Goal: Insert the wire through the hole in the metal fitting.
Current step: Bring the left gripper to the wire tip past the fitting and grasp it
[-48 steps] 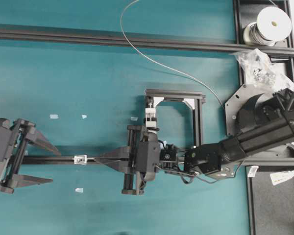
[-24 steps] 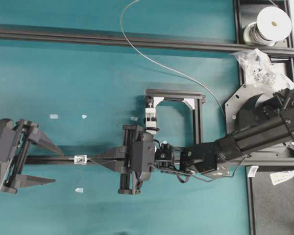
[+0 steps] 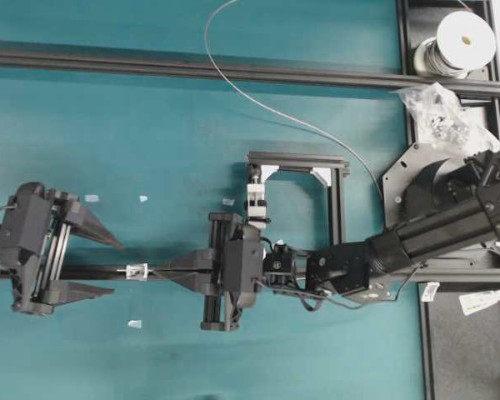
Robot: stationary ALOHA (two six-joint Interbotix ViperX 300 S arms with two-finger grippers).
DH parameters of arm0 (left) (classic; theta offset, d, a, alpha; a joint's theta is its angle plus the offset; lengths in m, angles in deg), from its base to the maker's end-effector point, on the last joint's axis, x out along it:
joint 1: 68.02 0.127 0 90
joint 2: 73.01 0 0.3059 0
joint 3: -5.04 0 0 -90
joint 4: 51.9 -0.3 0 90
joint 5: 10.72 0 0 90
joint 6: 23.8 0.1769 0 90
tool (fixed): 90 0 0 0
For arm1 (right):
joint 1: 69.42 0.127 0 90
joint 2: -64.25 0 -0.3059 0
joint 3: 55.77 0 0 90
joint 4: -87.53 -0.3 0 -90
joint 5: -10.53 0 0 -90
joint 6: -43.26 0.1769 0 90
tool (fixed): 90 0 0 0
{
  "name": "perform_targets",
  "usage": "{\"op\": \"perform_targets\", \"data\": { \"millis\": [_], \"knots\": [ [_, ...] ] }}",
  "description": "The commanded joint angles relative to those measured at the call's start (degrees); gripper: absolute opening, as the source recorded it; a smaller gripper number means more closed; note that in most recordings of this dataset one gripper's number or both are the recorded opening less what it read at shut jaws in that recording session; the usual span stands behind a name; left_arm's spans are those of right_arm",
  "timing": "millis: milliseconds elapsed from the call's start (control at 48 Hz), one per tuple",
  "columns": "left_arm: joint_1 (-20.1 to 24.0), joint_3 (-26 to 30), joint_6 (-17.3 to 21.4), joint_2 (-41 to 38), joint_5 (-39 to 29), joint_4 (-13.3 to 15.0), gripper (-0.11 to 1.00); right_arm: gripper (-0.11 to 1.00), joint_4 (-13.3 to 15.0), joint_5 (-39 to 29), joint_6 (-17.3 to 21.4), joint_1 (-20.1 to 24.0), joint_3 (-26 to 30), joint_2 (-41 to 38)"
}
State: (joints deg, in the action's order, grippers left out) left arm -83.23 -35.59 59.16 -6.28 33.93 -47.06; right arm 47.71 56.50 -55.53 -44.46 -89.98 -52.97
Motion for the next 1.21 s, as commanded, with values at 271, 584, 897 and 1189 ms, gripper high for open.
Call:
{"op": "perform_targets", "data": {
  "millis": [271, 584, 897, 1189],
  "knots": [
    [0.8, 3.3, -1.8, 1.2, -1.8, -0.1, 0.67, -0.01, 0.2, -0.1, 0.0, -0.4, 0.6, 0.8],
    [1.1, 4.0, -6.2, 1.3, -5.4, -0.1, 0.66, -0.01, 0.2, -0.2, 0.1, -0.4, 0.4, 0.8],
    [1.1, 4.5, -7.6, 1.5, -6.7, -0.1, 0.55, -0.01, 0.2, -0.1, 0.0, -0.4, 0.4, 0.8],
    [0.6, 4.5, -7.9, 2.4, -6.8, -0.3, 0.18, -0.01, 0.2, -0.2, 0.0, -0.4, 0.4, 0.8]
  ]
}}
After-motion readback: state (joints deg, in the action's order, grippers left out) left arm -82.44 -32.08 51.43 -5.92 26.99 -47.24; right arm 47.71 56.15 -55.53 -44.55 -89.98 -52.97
